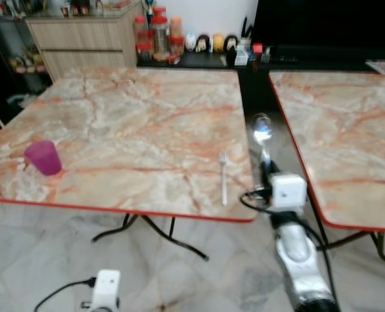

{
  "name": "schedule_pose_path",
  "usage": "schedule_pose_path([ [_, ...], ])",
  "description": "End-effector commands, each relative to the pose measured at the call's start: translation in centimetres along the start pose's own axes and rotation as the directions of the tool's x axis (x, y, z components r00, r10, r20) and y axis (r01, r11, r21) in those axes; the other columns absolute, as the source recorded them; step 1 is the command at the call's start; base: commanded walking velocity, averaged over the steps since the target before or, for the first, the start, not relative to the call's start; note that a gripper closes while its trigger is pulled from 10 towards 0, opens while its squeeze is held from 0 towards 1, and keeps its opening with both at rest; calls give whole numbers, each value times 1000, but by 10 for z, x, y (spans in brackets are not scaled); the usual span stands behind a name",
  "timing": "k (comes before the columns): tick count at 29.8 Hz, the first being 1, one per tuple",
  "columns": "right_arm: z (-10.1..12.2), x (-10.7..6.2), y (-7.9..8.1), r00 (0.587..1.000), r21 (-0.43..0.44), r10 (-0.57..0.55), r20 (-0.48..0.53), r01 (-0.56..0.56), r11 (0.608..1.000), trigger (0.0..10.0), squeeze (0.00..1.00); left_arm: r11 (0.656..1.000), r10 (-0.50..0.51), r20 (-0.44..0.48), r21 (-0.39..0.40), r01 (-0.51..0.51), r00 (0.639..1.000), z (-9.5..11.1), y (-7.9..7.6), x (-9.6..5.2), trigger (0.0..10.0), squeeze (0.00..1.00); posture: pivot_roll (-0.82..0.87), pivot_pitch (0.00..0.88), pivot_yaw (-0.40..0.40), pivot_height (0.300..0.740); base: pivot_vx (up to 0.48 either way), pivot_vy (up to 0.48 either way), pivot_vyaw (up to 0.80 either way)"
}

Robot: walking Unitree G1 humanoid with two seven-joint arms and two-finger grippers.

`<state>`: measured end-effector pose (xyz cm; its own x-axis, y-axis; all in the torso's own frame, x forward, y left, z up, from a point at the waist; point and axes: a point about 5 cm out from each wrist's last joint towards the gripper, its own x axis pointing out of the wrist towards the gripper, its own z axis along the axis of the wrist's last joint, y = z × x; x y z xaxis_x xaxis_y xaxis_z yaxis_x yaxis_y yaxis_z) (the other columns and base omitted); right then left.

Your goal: Setting the table

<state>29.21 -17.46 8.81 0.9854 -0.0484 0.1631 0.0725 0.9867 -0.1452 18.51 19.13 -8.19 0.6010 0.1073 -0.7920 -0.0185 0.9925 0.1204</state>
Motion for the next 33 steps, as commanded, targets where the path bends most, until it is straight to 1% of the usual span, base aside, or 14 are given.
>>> schedule_pose_path([
  [1, 0, 3, 5, 1000, 14, 1, -11, -1, 1000, 10000, 0, 1000, 26, -11, 10, -26, 1000, 0, 10, 0, 10000, 0, -38, 0, -11, 740, 0, -360, 0],
  [4, -16, -1, 1, 996, 41, -13, -92, 17, 999, 10000, 0, 999, 31, -18, -10, -32, 999, -2, 9, 0, 10000, 0, -34, 0, -16, 740, 0, -92, 0],
  [7, -26, -3, -1, 989, 55, -17, -145, 25, 998, 10000, 0, 999, 32, -19, -11, -32, 999, -3, 9, 0, 10000, 0, -35, 0, -17, 740, 0, 0, 0],
  [8, -35, -5, -2, 981, 66, -13, -195, 26, 997, 10000, 0, 999, 32, -19, -13, -32, 999, -3, 9, 0, 10000, 0, -33, 0, -18, 740, 0, 0, 0],
  [10, -45, -9, -1, 968, 88, 3, -252, 20, 996, 10000, 0, 999, 31, -19, -15, -32, 999, -3, 8, 0, 10000, 0, -33, 0, -18, 740, 0, 0, 0],
  [11, -58, -13, 0, 942, 94, 37, -333, -6, 996, 10000, 0, 999, 30, -19, -16, -30, 999, -2, 8, 0, 10000, 0, -31, 0, -20, 740, 0, 0, 0],
  [12, -58, -13, 0, 942, 94, 37, -333, -6, 996, 10000, 0, 999, 30, -19, -16, -30, 999, -2, 8, 0, 10000, 0, -31, 0, -20, 740, 0, 0, 0],
  [15, -74, -23, 0, 908, 92, 61, -416, -25, 995, 10000, 0, 999, 29, -18, -19, -29, 999, -2, 7, 0, 10000, 0, -27, 0, -22, 740, 0, 0, 0],
  [20, -79, -26, 0, 898, 103, 82, -432, -41, 994, 10000, 0, 999, 30, -15, -25, -30, 999, -2, 6, 0, 10000, 0, -24, 0, -24, 740, 0, 0, 0],
  [23, -78, -24, 0, 906, 114, 88, -413, -44, 992, 10000, 0, 999, 36, -12, -34, -36, 999, -2, 7, 0, 10000, 0, -26, 0, -22, 740, 0, 0, 0],
  [26, -71, -18, 2, 927, 136, 99, -362, -53, 989, 10000, 0, 999, 37, -10, -37, -37, 999, -2, 7, 0, 10000, 0, -25, 0, -23, 740, 0, 0, 0],
  [27, -67, -15, 5, 938, 146, 112, -328, -67, 987, 10000, 0, 999, 38, -9, -39, -38, 999, -2, 7, 0, 10000, 0, -24, 0, -23, 740, 0, 0, 0],
  [29, -63, -13, 8, 944, 155, 125, -305, -80, 985, 10000, 0, 998, 39, -8, -40, -39, 999, -2, 7, 0, 10000, 0, -27, 0, -22, 740, 0, 0, 0],
  [33, -62, -11, 17, 936, 172, 182, -300, -135, 976, 10000, 0, 998, 41, -9, -38, -41, 999, -2, 7, 0, 10000, 0, -29, 0, -22, 740, 0, 0, 0],
])
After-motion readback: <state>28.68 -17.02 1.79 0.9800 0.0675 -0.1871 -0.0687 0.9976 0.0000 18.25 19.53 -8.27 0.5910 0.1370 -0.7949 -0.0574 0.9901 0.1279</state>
